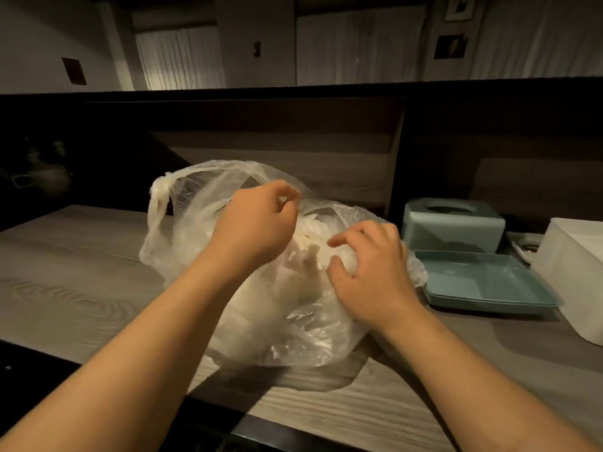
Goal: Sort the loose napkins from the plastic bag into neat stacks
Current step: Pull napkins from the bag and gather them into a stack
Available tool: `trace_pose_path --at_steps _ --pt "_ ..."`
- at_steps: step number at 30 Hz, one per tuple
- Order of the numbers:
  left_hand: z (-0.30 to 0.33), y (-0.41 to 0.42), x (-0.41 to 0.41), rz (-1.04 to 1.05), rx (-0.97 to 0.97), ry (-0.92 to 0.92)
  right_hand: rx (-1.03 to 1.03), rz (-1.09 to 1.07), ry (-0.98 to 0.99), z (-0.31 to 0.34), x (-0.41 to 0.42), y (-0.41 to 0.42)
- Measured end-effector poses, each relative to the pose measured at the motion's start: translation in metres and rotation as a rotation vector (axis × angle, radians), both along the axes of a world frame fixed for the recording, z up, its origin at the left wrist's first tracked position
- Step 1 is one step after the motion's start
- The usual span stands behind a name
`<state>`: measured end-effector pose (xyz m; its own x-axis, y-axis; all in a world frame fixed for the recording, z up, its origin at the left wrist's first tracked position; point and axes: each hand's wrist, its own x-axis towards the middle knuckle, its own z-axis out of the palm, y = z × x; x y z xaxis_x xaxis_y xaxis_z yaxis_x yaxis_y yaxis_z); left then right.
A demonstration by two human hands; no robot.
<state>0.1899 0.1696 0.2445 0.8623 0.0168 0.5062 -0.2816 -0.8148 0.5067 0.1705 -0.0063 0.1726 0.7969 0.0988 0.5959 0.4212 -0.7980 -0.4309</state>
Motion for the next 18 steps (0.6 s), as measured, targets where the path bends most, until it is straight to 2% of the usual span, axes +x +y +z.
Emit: trace_pose_path --at_steps 3,4,6,9,13,18 --pt "-0.02 -0.012 0.024 -0.03 -0.588 -0.056 -0.008 0.083 -0.025 -0.002 -0.007 0.01" --pt "-0.028 -0.014 0.028 -0.018 -0.733 -0.046 -0.03 0.099 0.001 -0.003 -0.008 0.014" --pt "-0.041 -0.014 0.033 0.01 -0.905 0.024 -0.077 0.091 0.057 -0.004 -0.008 0.021" --pt "-0.048 -0.012 0.039 -0.02 -1.035 0.136 -0.119 0.036 0.064 -0.007 -0.005 0.029" --pt "-0.048 -0.014 0.035 -0.115 -1.139 0.143 -0.041 -0.003 0.031 -0.011 0.0 0.028" --pt "-0.05 -0.017 0.03 -0.187 -1.076 0.064 0.15 0.055 0.034 -0.017 0.006 0.021"
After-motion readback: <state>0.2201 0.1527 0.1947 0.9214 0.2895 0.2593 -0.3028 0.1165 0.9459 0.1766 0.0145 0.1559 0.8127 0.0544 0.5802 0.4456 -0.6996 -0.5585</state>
